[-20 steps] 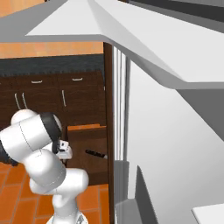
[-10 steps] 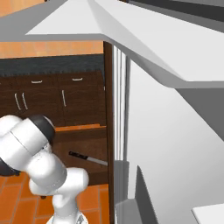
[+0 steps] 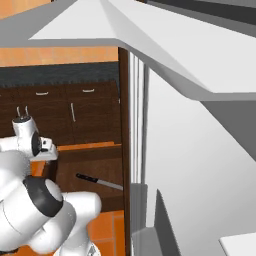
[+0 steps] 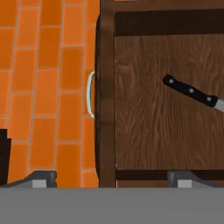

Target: Pick up the knife from the drawer and place it on the cutting board. Then place the meat from the plate to the cutting board.

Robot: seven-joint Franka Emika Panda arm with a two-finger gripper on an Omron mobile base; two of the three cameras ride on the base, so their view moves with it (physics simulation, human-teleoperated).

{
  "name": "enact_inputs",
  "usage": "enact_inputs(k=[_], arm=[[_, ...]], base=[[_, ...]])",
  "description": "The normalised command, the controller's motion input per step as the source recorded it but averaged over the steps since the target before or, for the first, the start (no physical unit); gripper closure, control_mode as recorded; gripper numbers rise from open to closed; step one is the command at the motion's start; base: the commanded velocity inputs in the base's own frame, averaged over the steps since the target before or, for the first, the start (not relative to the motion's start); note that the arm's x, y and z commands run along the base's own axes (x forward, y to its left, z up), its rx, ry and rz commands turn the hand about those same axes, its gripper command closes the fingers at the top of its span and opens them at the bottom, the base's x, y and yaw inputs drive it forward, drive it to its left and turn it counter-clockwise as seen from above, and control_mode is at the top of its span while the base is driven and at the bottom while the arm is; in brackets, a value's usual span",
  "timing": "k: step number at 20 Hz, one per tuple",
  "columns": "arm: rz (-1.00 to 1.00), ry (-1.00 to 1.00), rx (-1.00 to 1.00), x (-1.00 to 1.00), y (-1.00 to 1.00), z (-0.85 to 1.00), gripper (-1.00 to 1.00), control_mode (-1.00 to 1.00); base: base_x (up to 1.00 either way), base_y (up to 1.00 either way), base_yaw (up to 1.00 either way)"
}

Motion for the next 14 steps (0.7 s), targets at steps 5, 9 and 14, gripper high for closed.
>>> enact_inputs(k=[5,9,14], arm=[[0.09,0.11,-0.02,0.56,-1.0,0.36,-1.0,-1.0],[0.39,0.22,-0.06,0.94,-0.85,-0.19,-1.0,-1.0],[0.35,0.17,-0.15,0.59,-0.2,-0.4,-1.0,-1.0]], base=[[0.0,0.0,0.0],[0.0,0.0,0.0],[0.0,0.0,0.0]])
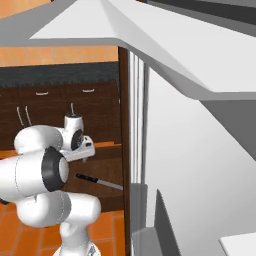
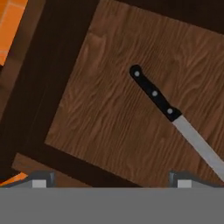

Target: Pick up the knife from the drawer and place it on the cutting board. Then place the meat from the plate to the cutting board.

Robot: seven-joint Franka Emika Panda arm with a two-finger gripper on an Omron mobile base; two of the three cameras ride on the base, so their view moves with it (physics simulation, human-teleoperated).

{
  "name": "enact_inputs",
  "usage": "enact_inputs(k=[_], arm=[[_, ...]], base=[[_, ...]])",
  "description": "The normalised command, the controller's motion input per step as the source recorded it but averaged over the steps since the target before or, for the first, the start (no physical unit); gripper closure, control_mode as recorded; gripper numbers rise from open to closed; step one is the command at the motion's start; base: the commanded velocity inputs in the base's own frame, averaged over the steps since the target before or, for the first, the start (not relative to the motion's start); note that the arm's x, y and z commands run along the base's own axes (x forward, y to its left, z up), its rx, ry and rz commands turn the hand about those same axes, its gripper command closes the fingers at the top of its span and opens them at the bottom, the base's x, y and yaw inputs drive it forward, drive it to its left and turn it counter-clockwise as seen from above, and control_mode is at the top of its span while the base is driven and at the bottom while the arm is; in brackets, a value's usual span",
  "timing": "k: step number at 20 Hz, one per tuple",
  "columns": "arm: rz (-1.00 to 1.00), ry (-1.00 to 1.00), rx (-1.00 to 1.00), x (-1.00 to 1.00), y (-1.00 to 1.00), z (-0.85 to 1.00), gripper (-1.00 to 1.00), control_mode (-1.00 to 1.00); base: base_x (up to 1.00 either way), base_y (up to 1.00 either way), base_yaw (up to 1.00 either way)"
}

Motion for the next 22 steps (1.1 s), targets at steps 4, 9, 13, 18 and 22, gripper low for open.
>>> enact_inputs(k=[4,9,13,18,22], arm=[[0.0,-0.01,-0.18,0.08,0.03,-0.58,-1.0,-1.0],[0.0,-0.01,-0.17,0.24,0.13,-0.66,-1.0,-1.0],[-0.01,-0.01,-0.07,0.53,0.0,-0.43,-1.0,-1.0],[0.0,0.03,-0.07,0.44,0.0,-0.43,-1.0,-1.0],[0.0,0.07,-0.07,0.1,0.0,-0.59,-1.0,-1.0]], base=[[0.0,0.0,0.0],[0.0,0.0,0.0],[0.0,0.0,0.0],[0.0,0.0,0.0],[0.0,0.0,0.0]])
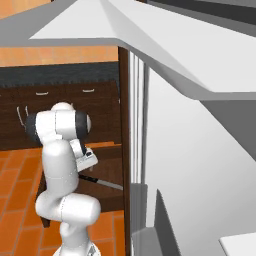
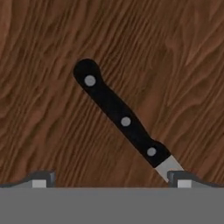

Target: Pick up the knife from the drawer and place it on the cutting board. Then place the meat from the plate to the cutting board.

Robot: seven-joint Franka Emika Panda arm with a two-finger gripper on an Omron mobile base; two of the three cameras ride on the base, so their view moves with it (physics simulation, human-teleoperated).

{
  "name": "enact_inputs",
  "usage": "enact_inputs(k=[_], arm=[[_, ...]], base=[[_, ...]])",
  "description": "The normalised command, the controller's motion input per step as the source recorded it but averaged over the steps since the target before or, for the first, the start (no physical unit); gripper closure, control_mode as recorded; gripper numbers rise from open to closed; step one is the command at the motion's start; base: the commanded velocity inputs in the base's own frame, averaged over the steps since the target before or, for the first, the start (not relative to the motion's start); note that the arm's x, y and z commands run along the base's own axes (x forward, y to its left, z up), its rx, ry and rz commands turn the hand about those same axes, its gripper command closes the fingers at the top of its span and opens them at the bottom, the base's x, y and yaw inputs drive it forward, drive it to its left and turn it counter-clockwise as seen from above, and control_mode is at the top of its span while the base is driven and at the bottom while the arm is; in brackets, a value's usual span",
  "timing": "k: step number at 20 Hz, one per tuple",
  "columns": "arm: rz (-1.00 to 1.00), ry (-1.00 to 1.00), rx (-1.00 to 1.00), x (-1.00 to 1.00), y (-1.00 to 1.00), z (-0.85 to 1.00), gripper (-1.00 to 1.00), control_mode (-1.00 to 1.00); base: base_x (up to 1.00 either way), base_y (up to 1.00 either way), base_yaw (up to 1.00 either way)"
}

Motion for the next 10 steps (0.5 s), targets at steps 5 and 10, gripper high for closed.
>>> enact_inputs(k=[5,10], arm=[[0.0,-0.01,-0.01,0.37,0.0,-0.36,-1.0,-1.0],[0.0,-0.02,0.0,0.27,0.0,-0.56,-1.0,-1.0]], base=[[0.0,0.0,0.0],[0.0,0.0,0.0]])
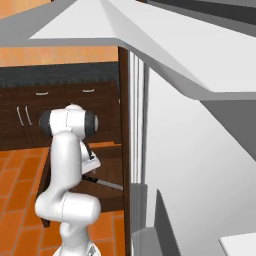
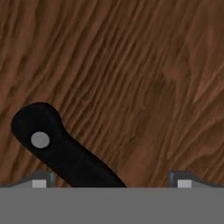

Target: Pick up the knife from the drawer and place it on the cutting board. Then place the meat from the plate to the cutting board.

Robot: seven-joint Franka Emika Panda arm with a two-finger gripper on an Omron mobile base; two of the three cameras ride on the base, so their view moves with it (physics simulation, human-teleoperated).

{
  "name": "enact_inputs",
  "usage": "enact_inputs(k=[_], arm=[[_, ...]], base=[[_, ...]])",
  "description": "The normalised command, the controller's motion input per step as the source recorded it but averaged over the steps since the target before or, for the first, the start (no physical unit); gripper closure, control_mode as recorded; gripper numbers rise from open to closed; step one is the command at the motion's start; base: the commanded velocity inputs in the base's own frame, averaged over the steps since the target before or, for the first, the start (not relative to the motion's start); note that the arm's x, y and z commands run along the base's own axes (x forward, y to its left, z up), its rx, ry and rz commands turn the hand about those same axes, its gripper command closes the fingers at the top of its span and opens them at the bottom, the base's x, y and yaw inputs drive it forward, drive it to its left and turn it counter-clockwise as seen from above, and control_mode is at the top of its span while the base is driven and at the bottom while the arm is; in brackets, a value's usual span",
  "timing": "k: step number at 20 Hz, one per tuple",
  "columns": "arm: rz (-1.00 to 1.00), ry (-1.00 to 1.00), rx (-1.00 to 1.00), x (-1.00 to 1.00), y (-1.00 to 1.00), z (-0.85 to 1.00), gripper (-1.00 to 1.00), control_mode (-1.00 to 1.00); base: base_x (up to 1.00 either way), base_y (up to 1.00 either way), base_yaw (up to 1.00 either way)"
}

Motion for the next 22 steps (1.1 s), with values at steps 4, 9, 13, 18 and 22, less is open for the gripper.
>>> enact_inputs(k=[4,9,13,18,22], arm=[[0.0,0.0,0.0,0.0,0.0,-0.39,-1.0,-1.0],[0.0,0.0,0.0,0.05,0.0,-0.26,1.0,-1.0],[0.01,-0.02,0.0,0.01,-0.04,-0.06,1.0,-1.0],[0.0,-0.01,0.0,-0.09,0.0,-0.11,1.0,-1.0],[0.04,-0.17,0.0,-0.03,0.29,0.41,1.0,-1.0]], base=[[0.0,0.0,0.0],[0.0,0.0,0.0],[0.0,0.0,0.0],[0.0,0.0,0.0],[0.0,0.0,0.0]])
